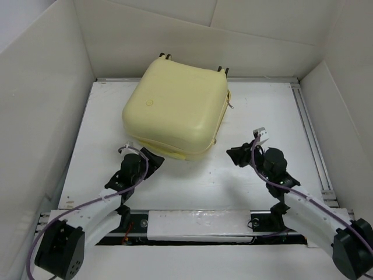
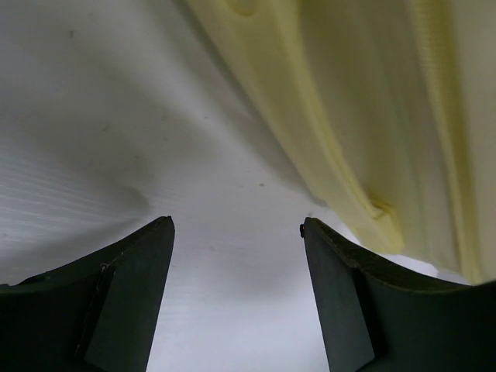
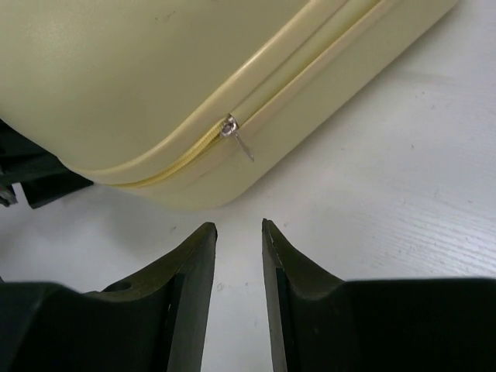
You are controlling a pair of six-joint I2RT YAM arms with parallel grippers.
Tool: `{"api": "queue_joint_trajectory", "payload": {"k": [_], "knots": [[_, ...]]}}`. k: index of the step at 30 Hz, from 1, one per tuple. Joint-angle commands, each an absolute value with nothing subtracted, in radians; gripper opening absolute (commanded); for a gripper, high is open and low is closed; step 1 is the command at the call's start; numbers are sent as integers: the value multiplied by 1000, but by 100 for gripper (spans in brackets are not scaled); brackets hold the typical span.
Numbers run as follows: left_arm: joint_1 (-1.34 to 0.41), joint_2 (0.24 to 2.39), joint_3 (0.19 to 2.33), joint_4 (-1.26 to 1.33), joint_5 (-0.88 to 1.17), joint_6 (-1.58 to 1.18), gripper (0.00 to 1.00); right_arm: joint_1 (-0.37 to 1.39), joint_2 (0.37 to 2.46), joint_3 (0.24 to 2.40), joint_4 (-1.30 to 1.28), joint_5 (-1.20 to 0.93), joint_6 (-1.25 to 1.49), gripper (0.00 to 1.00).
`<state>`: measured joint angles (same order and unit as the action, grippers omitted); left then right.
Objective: Pack the luggage
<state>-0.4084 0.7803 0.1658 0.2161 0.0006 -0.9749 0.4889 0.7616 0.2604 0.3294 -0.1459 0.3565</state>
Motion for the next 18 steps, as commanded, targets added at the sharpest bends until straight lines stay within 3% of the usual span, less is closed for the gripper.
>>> {"api": "queue_joint_trajectory", "payload": {"k": [1, 10, 18], "knots": [[-407, 868, 213, 339, -35, -968, 63, 463, 871, 256, 639, -284, 359, 37], [-407, 833, 141, 492, 31, -1019, 63, 348, 1225, 287, 906, -531, 276, 40], [-407, 803, 159, 471, -21, -1008, 60, 336, 1354, 321, 983, -529, 229, 46]]}}
